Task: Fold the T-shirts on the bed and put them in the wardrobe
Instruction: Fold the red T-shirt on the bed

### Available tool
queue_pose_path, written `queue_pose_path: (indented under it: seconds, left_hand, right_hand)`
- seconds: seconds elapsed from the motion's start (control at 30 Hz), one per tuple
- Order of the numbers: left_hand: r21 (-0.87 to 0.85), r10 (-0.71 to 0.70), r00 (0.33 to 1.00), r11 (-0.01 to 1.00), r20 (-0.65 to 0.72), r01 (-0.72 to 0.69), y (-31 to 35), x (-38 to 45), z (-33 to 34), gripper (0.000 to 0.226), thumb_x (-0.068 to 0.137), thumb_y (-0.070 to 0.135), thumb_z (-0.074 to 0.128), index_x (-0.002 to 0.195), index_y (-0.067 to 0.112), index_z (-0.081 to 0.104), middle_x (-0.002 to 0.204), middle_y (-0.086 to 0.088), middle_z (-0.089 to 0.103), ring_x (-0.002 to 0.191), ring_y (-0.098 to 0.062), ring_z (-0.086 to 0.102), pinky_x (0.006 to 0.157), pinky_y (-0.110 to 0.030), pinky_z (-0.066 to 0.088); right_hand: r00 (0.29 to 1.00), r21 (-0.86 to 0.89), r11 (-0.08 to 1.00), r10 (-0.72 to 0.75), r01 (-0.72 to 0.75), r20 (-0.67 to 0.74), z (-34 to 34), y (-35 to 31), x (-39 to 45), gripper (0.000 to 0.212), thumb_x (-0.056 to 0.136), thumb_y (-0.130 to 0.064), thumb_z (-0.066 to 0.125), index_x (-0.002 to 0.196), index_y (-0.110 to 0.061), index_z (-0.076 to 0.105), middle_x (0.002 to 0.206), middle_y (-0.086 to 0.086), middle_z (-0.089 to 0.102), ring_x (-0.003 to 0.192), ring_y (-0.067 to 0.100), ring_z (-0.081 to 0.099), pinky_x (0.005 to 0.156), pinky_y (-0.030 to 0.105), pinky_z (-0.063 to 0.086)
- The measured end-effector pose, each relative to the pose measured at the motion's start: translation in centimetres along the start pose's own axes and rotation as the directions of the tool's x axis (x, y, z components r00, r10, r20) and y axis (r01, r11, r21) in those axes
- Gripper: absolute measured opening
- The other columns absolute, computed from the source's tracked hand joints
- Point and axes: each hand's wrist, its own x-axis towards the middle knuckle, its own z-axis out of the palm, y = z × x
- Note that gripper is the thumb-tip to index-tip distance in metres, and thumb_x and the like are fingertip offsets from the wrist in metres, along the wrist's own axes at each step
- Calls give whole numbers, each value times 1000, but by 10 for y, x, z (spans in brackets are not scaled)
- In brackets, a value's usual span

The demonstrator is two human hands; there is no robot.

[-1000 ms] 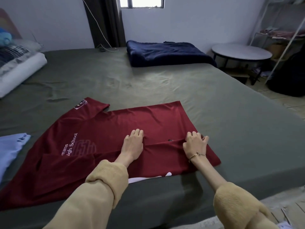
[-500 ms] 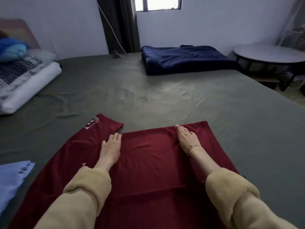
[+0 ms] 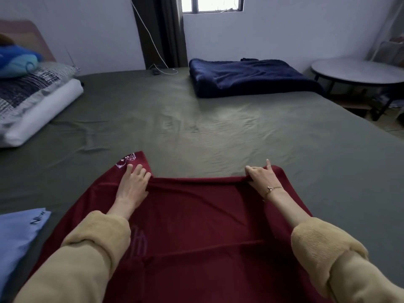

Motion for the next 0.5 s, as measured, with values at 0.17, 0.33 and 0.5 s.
queue_pose_path:
  seconds: [0.17, 0.33, 0.5]
  left_hand:
    - [142, 19, 1000, 990, -21, -15, -8, -31, 1, 28, 96, 23, 37, 119, 25, 53, 116, 4, 56, 123, -18, 41, 90, -40, 10]
    - [134, 129, 991, 983, -38, -123, 1, -74, -1, 32, 92, 19, 40, 120, 24, 56, 104, 6, 69, 127, -19, 43, 94, -41, 6]
    - [-21, 252, 968, 968, 20, -251, 7, -110, -21, 43, 86, 26, 46, 128, 18, 46, 111, -5, 67, 129, -23, 36, 105, -42, 5]
  right_hand:
    - [996, -59, 997, 55, -59, -74, 0, 8, -36, 18, 90, -3, 43, 99, -18, 45, 98, 1, 65, 97, 20, 63, 116, 46, 6]
    - [982, -125, 983, 114, -133, -150, 1, 13, -74, 29, 85, 8, 41, 99, -11, 58, 87, 7, 70, 90, 25, 67, 115, 43, 15]
    - [969, -111, 977, 157, -180, -189, 1, 18, -110, 30, 79, 10, 49, 99, -9, 61, 83, 8, 69, 91, 26, 66, 106, 43, 27]
